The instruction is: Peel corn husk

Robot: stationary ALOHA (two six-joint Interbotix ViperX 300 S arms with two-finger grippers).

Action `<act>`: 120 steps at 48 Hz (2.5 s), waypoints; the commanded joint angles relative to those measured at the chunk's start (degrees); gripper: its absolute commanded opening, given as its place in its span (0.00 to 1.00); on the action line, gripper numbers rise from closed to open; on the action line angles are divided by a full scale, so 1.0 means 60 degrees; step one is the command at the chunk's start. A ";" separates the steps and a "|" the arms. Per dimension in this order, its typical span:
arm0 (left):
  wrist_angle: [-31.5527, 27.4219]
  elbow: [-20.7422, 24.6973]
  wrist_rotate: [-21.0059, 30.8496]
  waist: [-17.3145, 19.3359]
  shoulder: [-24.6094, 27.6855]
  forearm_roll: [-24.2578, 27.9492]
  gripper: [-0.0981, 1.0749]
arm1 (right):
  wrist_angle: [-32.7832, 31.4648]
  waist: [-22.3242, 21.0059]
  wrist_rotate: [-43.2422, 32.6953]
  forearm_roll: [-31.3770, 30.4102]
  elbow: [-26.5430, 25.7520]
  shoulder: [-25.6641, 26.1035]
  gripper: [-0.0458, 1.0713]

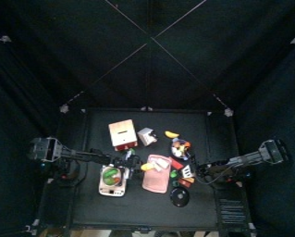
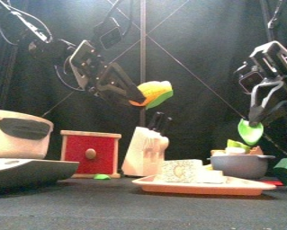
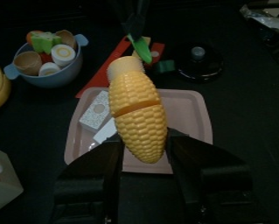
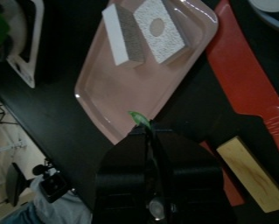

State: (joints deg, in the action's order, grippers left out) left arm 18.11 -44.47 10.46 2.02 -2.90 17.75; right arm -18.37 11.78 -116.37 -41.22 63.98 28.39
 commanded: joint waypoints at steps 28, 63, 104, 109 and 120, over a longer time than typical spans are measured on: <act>0.0176 0.0205 0.0044 0.0103 -0.0059 -0.0352 0.61 | -0.1113 -0.0044 0.0015 -0.0366 -0.0542 -0.0073 0.85; 0.8203 -0.0601 0.1362 0.0088 0.1304 -0.1904 0.61 | -0.1582 -0.0161 -0.0117 -1.0942 -0.2578 -0.0205 0.85; 0.8364 0.0044 0.0337 0.0264 0.1641 -0.1392 0.61 | 0.2944 -0.2153 -0.0015 -0.9507 -0.3662 -0.0513 0.85; 0.8364 0.0059 0.0337 0.0264 0.1655 -0.1392 0.61 | 0.2886 -0.2227 -0.0015 -0.9521 -0.3691 -0.0630 0.84; 0.8291 0.0015 0.0337 0.0278 0.1641 -0.1406 0.61 | 0.2871 -0.2256 -0.0015 -0.9463 -0.3691 -0.0645 0.51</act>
State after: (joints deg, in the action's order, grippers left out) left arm 67.59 -45.44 12.57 3.60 7.47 9.49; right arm -1.23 -1.49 -116.54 -98.17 43.33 23.99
